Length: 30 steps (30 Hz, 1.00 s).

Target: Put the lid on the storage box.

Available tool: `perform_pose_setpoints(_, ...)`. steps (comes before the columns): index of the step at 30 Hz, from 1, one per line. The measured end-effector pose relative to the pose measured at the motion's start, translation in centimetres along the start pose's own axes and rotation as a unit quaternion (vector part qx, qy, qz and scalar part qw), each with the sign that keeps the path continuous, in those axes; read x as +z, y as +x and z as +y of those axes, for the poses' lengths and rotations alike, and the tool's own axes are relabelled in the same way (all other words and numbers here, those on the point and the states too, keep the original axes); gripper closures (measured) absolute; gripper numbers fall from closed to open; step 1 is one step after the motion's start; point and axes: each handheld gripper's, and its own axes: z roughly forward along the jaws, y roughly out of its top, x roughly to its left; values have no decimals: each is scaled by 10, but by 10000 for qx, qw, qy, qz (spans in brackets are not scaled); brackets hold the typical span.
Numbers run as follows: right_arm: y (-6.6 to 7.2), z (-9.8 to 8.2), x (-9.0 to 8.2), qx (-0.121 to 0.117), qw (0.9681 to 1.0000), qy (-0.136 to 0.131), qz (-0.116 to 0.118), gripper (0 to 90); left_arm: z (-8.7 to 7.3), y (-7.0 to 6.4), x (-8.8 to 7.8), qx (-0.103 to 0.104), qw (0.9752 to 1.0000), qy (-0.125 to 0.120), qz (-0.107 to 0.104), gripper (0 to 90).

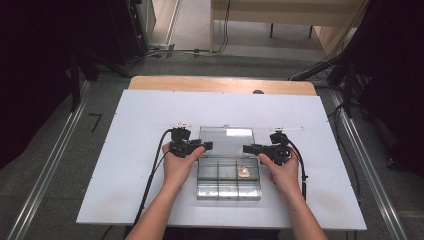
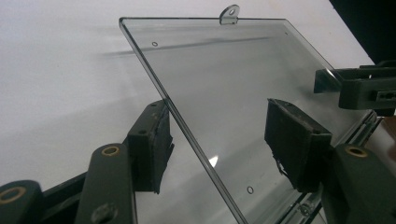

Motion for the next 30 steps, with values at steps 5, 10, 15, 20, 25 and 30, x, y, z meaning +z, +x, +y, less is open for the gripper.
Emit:
perform_pose_setpoints(5,0,0,-5,-38,10000,-81,36,521,1,-2,-4,73,9999,-91,-77,457)
perform_pose_setpoints(10,-2,-1,-10,-170,9994,-131,271,584,2,-3,-11,147,9995,-220,-165,525)
perform_pose_setpoints(15,-5,-1,-14,-231,9986,-127,461,638,2,-4,-17,274,9988,-328,-239,583)
perform_pose_setpoints(20,-2,-2,-20,-390,9980,-252,436,699,2,-5,-24,425,9974,-432,-383,640)
perform_pose_setpoints(25,1,-3,-26,-635,9963,-337,461,748,5,-4,-29,539,9959,-439,-579,686)
perform_pose_setpoints(30,3,-4,-29,-887,9944,-378,425,754,18,-8,-28,739,9946,-446,-569,581)
